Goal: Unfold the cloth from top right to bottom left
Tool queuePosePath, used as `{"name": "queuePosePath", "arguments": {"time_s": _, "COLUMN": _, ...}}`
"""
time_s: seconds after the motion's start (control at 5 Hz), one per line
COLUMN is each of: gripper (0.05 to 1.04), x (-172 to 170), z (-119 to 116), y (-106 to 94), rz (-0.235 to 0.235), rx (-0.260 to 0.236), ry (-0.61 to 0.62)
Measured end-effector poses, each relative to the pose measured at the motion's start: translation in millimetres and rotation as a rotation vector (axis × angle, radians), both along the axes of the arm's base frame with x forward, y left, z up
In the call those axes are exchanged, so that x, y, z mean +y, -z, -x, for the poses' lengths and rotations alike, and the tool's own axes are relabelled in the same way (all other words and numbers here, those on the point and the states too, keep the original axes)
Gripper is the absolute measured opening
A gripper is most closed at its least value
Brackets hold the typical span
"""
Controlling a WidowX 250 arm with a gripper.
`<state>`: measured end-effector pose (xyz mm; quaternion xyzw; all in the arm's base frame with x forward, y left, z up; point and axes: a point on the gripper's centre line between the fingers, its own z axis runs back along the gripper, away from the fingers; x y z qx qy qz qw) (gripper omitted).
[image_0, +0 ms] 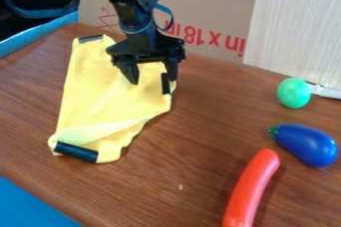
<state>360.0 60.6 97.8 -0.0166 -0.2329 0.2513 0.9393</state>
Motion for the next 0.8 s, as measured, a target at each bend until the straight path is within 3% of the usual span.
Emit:
{"name": "queuePosePath", "arguments": {"time_s": 0.6, "gripper": 0.999, "x": -0.9, "z": 3.2, "y": 18.9, "rz": 0.022, "rx": 0.061, "ry": -0.021}}
{"name": "queuePosePath", "arguments": {"time_s": 0.8, "gripper": 0.999, "x": -1.4, "z": -2.9, "y": 11.1, "rz": 0.036, "rx": 0.053, "ry": -0.031}}
